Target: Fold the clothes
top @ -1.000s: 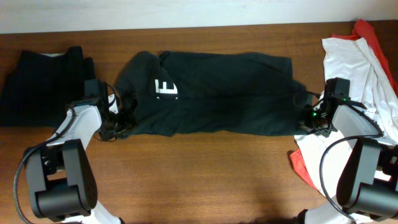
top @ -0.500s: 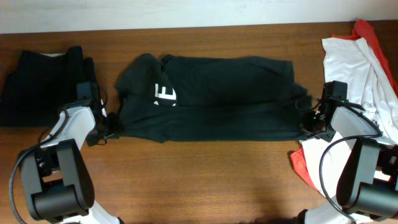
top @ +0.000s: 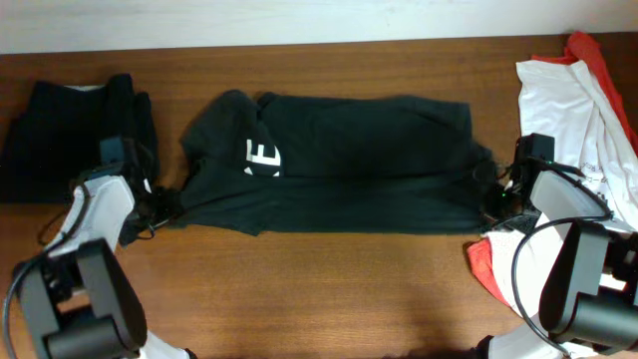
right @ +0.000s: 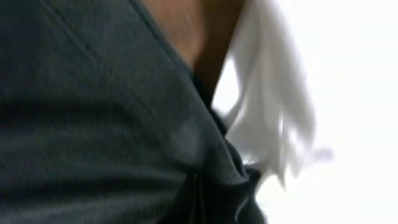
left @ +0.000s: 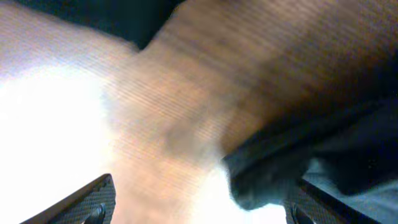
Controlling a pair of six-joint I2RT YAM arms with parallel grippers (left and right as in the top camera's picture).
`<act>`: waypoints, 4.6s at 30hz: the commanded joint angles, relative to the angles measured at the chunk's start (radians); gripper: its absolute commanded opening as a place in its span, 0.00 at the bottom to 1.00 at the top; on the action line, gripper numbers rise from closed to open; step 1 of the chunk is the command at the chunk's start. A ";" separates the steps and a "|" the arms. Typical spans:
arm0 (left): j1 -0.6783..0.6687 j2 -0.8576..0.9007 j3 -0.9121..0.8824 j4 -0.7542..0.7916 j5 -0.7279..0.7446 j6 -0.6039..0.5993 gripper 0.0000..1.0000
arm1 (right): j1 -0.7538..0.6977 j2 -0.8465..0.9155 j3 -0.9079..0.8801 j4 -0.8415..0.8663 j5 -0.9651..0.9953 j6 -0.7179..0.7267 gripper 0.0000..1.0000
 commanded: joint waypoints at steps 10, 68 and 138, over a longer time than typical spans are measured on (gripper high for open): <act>-0.077 -0.269 0.033 -0.031 0.311 0.108 0.87 | -0.001 -0.043 0.083 -0.145 0.000 0.009 0.14; -0.643 0.046 -0.009 -0.050 0.011 0.169 0.27 | 0.000 -0.058 0.225 -0.249 -0.093 0.008 0.51; -0.201 0.208 0.266 -0.018 0.061 0.140 0.37 | -0.001 -0.058 0.225 -0.241 -0.093 0.008 0.56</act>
